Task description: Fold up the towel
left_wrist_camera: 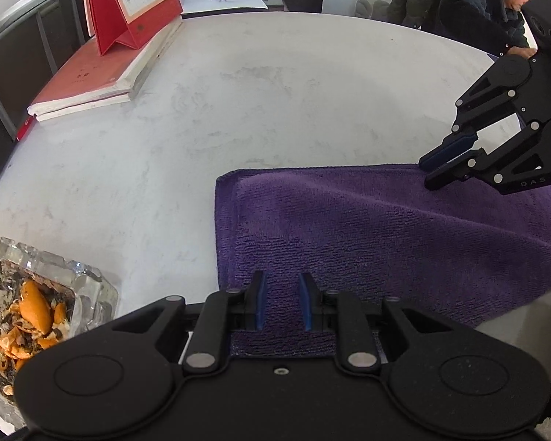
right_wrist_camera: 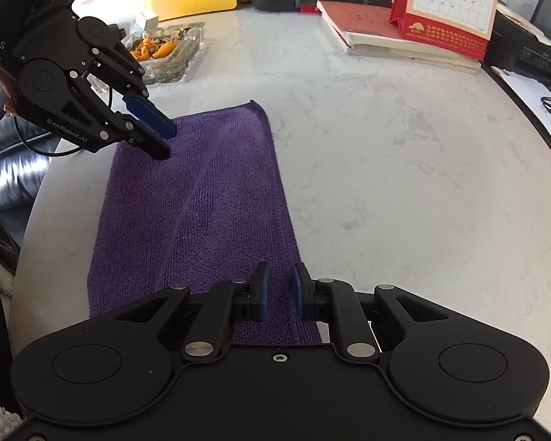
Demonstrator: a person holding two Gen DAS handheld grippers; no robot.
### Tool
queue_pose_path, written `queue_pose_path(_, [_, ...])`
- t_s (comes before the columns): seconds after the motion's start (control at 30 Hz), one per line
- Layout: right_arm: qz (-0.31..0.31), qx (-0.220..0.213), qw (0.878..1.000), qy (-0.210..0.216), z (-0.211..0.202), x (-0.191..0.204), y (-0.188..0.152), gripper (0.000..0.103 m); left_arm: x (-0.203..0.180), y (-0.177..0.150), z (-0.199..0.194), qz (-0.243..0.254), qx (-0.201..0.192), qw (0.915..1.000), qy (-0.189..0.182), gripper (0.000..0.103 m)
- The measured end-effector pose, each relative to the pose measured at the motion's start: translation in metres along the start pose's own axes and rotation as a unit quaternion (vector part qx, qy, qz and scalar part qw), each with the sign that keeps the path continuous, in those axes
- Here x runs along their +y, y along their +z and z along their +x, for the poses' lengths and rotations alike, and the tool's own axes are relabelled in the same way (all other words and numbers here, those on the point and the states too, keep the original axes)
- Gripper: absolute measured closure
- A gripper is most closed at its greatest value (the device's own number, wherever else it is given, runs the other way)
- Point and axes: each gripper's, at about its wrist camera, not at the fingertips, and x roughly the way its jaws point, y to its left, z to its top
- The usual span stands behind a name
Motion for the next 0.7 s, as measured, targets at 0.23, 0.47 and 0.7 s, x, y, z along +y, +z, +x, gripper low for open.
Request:
queue_pose_path(0.23, [-0.014,0.004,1.0,0.006,0.0018,0.0003,0.0007,0.095,0.0018,-0.0022,-0.0017,0.001,-0.004,1.0,-0.006,0.084])
queue_pose_path(0.47, [-0.052,0.013,0.999,-0.005,0.0017,0.0037,0.0048,0.099,0.0041,-0.0043,-0.0036,0.004,-0.004,1.0,-0.008,0.084])
queue_pose_path(0.7, [-0.059,0.013,0.998,-0.02,0.0036,-0.0011,0.0074,0.099,0.0042,-0.0069,-0.0063,0.007,0.001,0.9999,-0.01,0.084])
